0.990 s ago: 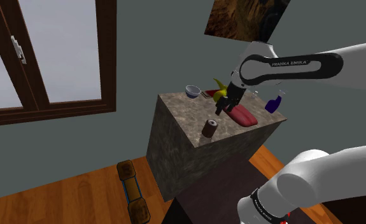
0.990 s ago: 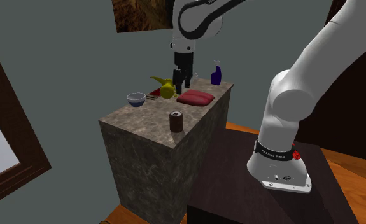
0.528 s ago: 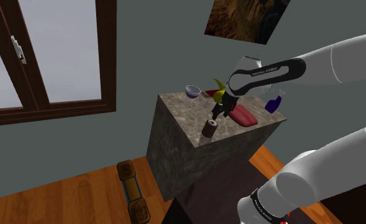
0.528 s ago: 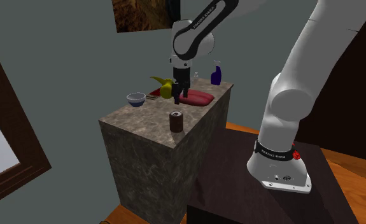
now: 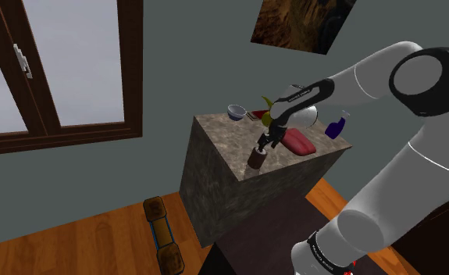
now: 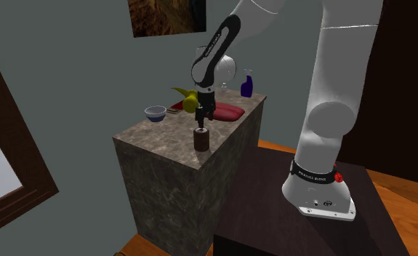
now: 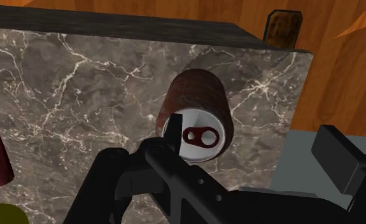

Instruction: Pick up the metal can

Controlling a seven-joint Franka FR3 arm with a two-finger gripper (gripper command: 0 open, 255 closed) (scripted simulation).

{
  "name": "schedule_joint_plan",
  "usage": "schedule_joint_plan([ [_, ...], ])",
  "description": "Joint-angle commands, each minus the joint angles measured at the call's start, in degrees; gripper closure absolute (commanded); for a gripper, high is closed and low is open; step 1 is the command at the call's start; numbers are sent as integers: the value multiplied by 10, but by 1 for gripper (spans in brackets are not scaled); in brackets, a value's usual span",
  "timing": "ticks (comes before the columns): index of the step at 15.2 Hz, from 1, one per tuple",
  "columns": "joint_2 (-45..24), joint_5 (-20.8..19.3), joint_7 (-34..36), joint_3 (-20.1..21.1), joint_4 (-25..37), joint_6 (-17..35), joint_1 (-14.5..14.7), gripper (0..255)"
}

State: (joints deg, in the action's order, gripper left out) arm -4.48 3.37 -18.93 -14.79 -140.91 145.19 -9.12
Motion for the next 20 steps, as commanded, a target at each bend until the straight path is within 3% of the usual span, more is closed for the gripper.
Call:
schedule_joint_plan([
  [1, -46, 20, -20, -2, 18, 27, -8, 0],
  [4, -108, 48, -48, 2, 53, 54, -25, 0],
  [13, -167, 79, -70, 23, 59, 104, -40, 0],
  [14, -166, 79, -71, 23, 58, 105, -41, 255],
  [20, -166, 79, -70, 23, 57, 105, -40, 255],
])
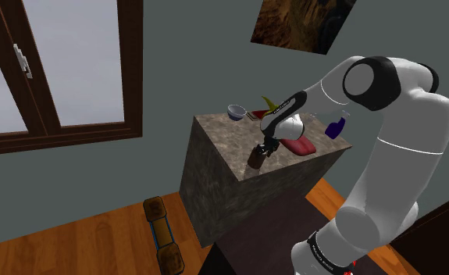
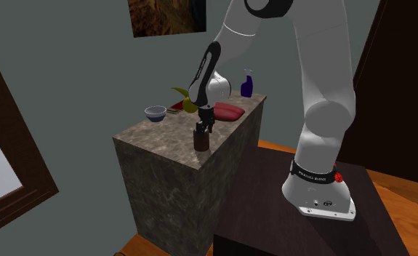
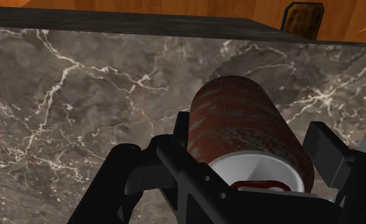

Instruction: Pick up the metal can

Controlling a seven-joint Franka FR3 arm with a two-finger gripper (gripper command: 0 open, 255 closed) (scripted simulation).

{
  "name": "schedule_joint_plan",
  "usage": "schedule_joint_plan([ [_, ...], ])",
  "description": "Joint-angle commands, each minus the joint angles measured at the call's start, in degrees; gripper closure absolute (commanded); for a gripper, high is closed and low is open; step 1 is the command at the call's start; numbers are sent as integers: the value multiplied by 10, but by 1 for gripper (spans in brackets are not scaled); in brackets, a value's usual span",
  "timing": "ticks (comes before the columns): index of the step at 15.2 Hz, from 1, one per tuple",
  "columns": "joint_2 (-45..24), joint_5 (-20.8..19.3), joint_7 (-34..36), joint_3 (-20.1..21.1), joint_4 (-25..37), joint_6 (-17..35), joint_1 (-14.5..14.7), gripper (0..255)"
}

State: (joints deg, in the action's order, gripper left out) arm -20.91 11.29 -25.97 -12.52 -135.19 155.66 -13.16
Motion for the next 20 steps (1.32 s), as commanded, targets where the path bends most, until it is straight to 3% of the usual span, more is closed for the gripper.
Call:
schedule_joint_plan([
  [1, -1, 0, 0, 0, 0, 0, 0, 255],
  [20, 110, -62, 45, -34, -3, -104, 24, 255],
])
